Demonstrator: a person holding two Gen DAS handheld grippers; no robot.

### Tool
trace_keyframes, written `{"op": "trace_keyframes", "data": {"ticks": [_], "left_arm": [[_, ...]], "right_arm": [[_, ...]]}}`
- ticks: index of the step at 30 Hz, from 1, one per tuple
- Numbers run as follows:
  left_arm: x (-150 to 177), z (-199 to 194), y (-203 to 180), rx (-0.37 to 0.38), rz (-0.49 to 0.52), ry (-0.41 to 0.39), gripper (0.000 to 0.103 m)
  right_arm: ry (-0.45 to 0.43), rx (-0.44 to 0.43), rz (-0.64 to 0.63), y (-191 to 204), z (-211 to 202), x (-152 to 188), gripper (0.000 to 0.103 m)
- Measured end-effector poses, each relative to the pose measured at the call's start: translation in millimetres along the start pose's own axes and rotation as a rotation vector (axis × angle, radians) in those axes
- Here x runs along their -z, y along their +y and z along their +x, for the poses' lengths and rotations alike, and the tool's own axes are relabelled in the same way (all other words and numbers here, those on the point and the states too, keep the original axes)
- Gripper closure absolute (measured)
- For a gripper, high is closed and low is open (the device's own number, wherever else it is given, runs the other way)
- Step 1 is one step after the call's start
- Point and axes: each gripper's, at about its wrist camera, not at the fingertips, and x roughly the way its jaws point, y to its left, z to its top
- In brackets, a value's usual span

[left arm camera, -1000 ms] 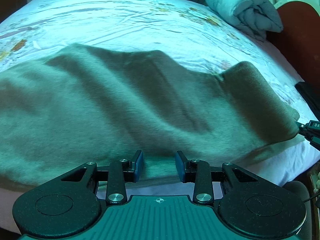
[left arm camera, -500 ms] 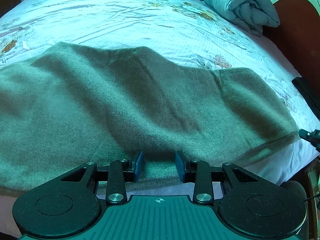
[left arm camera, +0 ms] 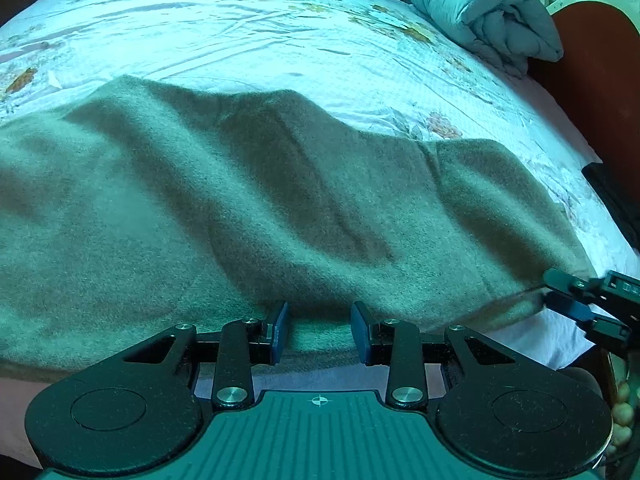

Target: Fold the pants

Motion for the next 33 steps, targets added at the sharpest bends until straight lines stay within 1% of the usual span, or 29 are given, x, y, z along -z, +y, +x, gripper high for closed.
{"op": "trace_keyframes", "data": {"ticks": [4, 5, 6, 9, 10, 14, 18, 20, 22, 24, 26, 29, 30, 31, 32, 33], "left_arm": [[0.2, -2.3, 6.6, -0.02, -0.015, -0.008, 0.068], [0.5, -2.6, 7.1, -0.026, -0.012, -0.011, 0.068], [0.1, -2.0, 7.6, -0.031, -0.008, -0.013, 0.068], [0.4, -1.5, 8.9, -0.039, -0.004, -0.016, 0.068], [0.4, -1.4, 9.1, -0.039, -0.002, -0.016, 0.068], [0.3, -2.7, 9.5, -0.046, 0.01, -0.021, 0.068], [0.1, -7.3, 15.7, -0.049, -0.001, -0.027, 0.068], [0.1, -5.5, 18.5, -0.056, -0.001, -0.024, 0.068], [0.2, -4.5, 20.0, -0.056, -0.003, -0.023, 0.068], [0.7, -5.0, 18.2, -0.061, 0.007, -0.025, 0.068], [-0.3, -6.0, 16.0, -0.064, 0.017, -0.029, 0.068], [-2.1, -5.0, 9.0, -0.046, 0.023, -0.033, 0.068], [-2.6, -3.6, 5.5, -0.035, 0.029, -0.03, 0.068], [-2.9, -2.6, 1.7, -0.026, 0.039, -0.03, 0.068], [-2.7, -1.5, -4.4, -0.021, 0.05, -0.03, 0.068], [-2.7, -0.5, -9.7, -0.016, 0.062, -0.029, 0.068]], "right_arm": [[0.021, 0.004, -0.031, 11.3, 18.0, -1.2, 0.075], [0.029, 0.002, -0.041, 14.6, 21.2, -0.4, 0.08], [0.037, -0.003, -0.054, 18.4, 24.0, 0.9, 0.09], [0.053, -0.004, -0.085, 26.1, 26.7, 6.5, 0.102], [0.049, -0.012, -0.087, 26.5, 25.5, 6.3, 0.103], [0.033, -0.04, -0.063, 20.7, 13.0, 4.0, 0.103], [0.015, -0.068, -0.054, 16.0, -9.0, 5.5, 0.103], [0.03, -0.046, -0.077, 12.2, -9.9, 9.3, 0.103], [0.073, 0.011, -0.077, 3.6, 5.2, 14.8, 0.103], [0.073, 0.026, -0.064, 0.2, 15.1, 17.4, 0.103], [0.063, 0.038, -0.094, 6.2, 17.1, 18.0, 0.103], [0.07, 0.031, -0.098, 4.1, 15.2, 15.3, 0.103], [0.083, 0.033, -0.099, 1.3, 16.6, 14.9, 0.101], [0.097, 0.016, -0.087, -1.4, 16.1, 14.1, 0.098], [0.09, -0.004, -0.058, -4.5, 11.7, 12.0, 0.089], [0.064, -0.023, -0.035, -7.2, 4.1, 9.8, 0.082]]}}
